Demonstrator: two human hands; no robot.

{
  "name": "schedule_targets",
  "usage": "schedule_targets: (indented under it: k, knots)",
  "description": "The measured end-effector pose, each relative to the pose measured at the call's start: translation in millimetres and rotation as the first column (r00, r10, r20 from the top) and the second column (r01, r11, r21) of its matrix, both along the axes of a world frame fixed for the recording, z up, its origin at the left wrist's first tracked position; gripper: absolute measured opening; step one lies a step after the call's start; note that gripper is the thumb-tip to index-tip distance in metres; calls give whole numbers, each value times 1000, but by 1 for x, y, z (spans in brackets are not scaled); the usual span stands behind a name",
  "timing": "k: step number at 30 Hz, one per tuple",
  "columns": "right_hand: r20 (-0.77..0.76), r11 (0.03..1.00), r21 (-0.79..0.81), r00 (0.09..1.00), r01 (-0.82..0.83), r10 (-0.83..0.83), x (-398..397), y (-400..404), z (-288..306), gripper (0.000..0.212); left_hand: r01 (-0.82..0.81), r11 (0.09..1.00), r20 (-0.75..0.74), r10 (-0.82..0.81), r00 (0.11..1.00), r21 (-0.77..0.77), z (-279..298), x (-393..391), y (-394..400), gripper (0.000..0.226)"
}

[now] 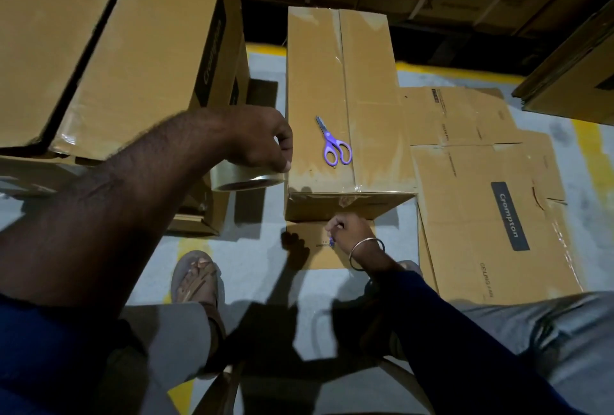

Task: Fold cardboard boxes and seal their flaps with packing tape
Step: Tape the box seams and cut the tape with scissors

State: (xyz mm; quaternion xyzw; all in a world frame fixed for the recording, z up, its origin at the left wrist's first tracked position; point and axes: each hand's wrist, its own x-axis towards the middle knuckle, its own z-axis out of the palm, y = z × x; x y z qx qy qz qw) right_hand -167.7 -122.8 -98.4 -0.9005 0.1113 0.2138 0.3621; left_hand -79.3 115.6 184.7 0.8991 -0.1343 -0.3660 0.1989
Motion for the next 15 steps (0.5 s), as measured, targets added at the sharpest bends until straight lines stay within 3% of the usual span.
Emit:
schedule_targets:
  k: [3,5,9,15]
  knots:
    - [308,993,87,946,77,-101,-8,13,26,20,4,1000,0,-4,1000,-12,0,0,-1,11]
    - [391,979,199,911,54,-130,-4,25,35,24,6,1000,-1,-6,1000,-11,1,0,-1,11]
    - [255,942,286,934,173,-249,8,48,43,23,12,1000,8,-12,1000,3,1,-1,-1,9]
    - [1,998,36,998,55,-55,12,81,51,23,-7,1000,6,7,1000,-5,1,-1,-3,10]
